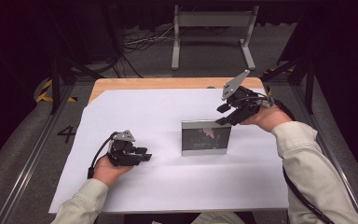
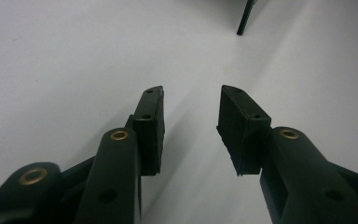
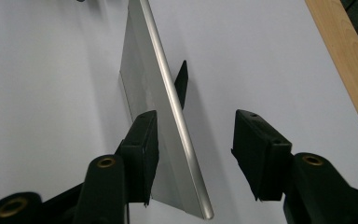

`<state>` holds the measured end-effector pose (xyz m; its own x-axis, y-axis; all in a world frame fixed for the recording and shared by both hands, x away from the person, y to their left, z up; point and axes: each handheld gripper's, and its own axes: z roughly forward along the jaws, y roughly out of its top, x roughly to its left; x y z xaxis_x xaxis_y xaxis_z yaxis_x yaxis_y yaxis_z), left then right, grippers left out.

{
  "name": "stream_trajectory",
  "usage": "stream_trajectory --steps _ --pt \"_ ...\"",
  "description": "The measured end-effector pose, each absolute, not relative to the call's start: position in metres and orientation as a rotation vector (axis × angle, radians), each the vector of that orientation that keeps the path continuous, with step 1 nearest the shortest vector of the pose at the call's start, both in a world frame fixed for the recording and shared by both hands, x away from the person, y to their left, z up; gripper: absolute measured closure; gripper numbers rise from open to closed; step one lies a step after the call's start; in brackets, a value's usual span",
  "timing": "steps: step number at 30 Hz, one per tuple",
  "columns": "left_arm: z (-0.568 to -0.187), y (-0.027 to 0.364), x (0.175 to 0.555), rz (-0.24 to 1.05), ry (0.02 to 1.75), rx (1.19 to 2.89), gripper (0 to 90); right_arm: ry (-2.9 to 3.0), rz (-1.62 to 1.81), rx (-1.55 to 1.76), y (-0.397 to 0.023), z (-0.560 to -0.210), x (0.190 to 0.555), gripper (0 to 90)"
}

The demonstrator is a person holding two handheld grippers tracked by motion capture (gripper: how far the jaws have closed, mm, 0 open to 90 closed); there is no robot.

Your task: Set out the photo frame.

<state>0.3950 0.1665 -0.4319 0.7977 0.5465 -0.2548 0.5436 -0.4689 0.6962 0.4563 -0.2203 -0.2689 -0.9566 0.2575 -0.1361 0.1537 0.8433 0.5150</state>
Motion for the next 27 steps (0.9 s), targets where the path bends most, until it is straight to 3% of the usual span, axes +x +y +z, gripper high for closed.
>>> stream_trajectory --steps 27 --pt "-0.434 0.17 0.399 0.011 0.811 2.146 58.4 2.719 0.817 0.567 -0.298 -0.269 0.443 48.9"
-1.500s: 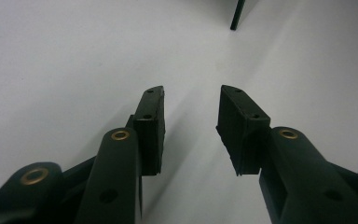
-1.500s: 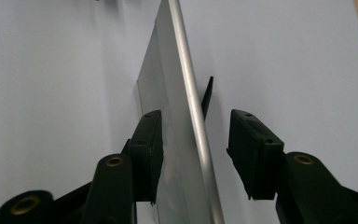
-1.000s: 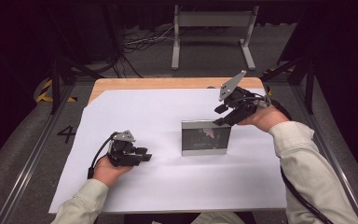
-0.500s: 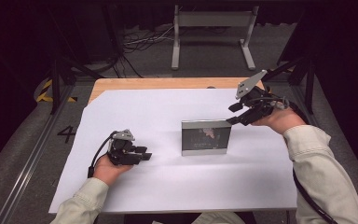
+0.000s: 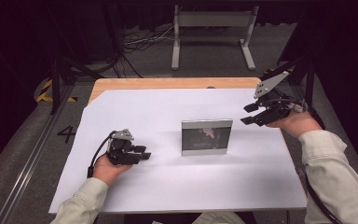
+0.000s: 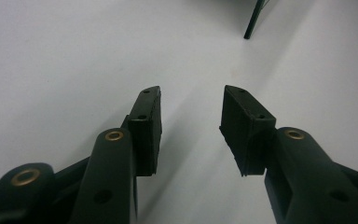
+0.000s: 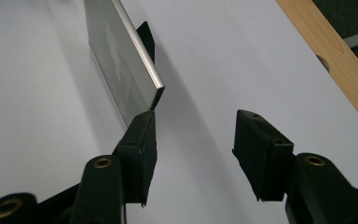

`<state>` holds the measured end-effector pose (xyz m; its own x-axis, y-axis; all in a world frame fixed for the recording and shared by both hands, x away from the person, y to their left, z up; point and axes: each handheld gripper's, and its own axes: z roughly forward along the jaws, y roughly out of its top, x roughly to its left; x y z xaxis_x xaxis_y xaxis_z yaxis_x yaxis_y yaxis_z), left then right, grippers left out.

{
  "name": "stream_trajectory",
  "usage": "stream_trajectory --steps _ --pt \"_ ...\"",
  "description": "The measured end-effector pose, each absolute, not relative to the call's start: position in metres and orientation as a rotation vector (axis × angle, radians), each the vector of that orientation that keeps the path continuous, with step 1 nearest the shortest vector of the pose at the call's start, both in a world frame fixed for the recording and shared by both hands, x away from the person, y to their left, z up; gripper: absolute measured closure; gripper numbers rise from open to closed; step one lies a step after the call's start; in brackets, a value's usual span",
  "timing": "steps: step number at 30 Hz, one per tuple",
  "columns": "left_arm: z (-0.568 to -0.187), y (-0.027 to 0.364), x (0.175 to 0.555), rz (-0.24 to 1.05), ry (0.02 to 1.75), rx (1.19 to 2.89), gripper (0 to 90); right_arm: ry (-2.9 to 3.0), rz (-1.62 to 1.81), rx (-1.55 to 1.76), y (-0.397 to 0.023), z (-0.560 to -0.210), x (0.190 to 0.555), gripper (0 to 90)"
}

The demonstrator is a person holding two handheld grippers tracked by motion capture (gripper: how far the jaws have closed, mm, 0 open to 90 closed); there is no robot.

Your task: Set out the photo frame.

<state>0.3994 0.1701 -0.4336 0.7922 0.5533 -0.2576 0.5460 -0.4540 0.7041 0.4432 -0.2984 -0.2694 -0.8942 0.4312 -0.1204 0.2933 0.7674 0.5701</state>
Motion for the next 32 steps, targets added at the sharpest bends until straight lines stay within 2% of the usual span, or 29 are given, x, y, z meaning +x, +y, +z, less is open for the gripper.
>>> stream_trajectory --steps 32 --pt "-0.433 0.175 0.4 0.043 0.844 2.118 56.4 2.654 0.896 0.826 -0.364 -0.313 0.431 47.2"
